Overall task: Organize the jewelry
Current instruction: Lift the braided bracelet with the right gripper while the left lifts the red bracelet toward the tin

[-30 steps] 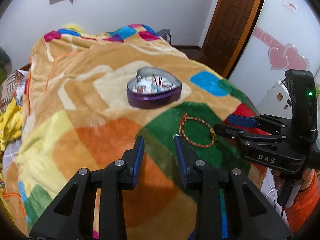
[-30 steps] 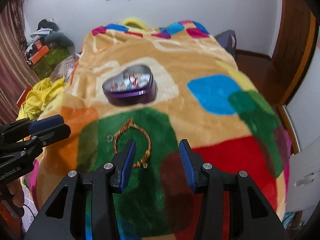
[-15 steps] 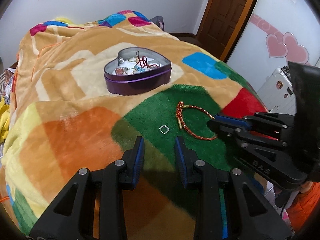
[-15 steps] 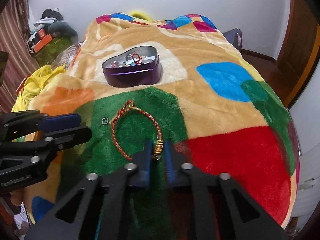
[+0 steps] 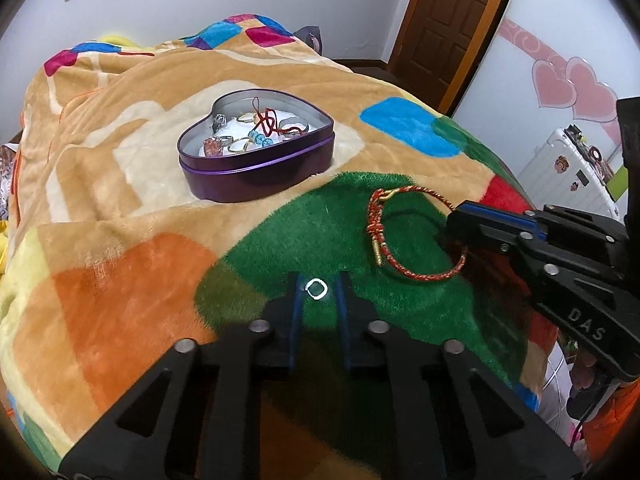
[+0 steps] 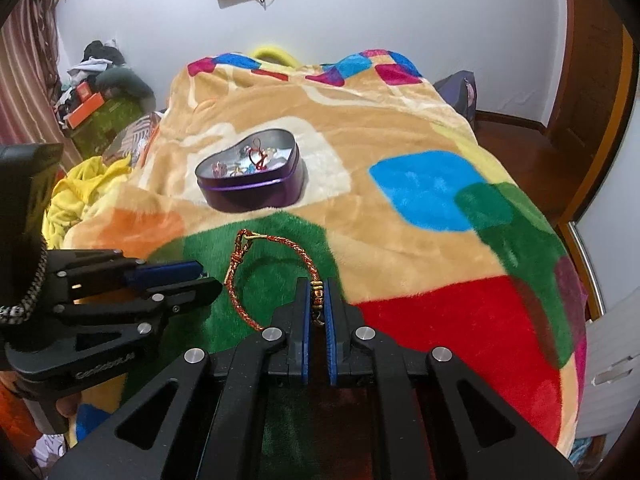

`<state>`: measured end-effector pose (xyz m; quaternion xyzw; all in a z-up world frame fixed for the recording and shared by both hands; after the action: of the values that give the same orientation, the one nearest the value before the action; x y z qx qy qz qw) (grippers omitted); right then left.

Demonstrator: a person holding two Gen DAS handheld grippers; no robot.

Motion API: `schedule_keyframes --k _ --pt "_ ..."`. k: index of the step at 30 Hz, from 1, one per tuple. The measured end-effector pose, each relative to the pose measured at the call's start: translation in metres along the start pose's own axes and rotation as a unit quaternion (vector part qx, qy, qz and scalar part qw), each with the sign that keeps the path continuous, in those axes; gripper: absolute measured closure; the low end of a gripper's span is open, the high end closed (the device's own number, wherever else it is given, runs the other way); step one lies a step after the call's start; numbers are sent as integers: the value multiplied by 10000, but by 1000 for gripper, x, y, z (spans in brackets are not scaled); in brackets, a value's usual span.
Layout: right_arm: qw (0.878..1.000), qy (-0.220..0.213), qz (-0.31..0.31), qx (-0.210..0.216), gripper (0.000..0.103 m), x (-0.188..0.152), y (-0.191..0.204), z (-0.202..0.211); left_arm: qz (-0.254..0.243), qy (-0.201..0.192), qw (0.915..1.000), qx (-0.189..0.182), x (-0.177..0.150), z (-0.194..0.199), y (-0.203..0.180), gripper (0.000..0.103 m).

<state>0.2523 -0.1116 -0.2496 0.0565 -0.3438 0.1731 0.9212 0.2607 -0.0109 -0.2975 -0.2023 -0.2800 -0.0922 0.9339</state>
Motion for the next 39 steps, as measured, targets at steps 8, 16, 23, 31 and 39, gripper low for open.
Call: schedule_keyframes --k 8,16,23,31,39 --pt "9998 -130 -113 29 97 10 -1 8 -174 -159 9996 173 3 11 -6 93" --pt "9993 -362 -94 1 97 24 2 23 -178 -407 9989 164 14 31 -9 93" --pt "9978 -653 -88 10 97 45 4 37 -265 -771 9963 267 37 60 -6 93" --pt "9957 -919 -38 47 97 67 11 42 -252 -1048 9934 386 56 79 5 93" --pt "9943 -1056 -36 134 97 87 19 34 -255 -1215 9913 430 75 83 16 93"
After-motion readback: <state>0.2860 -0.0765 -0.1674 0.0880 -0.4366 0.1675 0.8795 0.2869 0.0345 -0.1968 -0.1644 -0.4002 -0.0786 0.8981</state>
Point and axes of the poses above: each gripper's, at about its wrist camera, not at the fingertips, and z roughly against the way its jaws point, y to its left, x to its top, the point moved 8 cm from there along -z, roughly the way its jaws point, and after that the axes turned 11 degrees about -x, right-handed, at the moved point
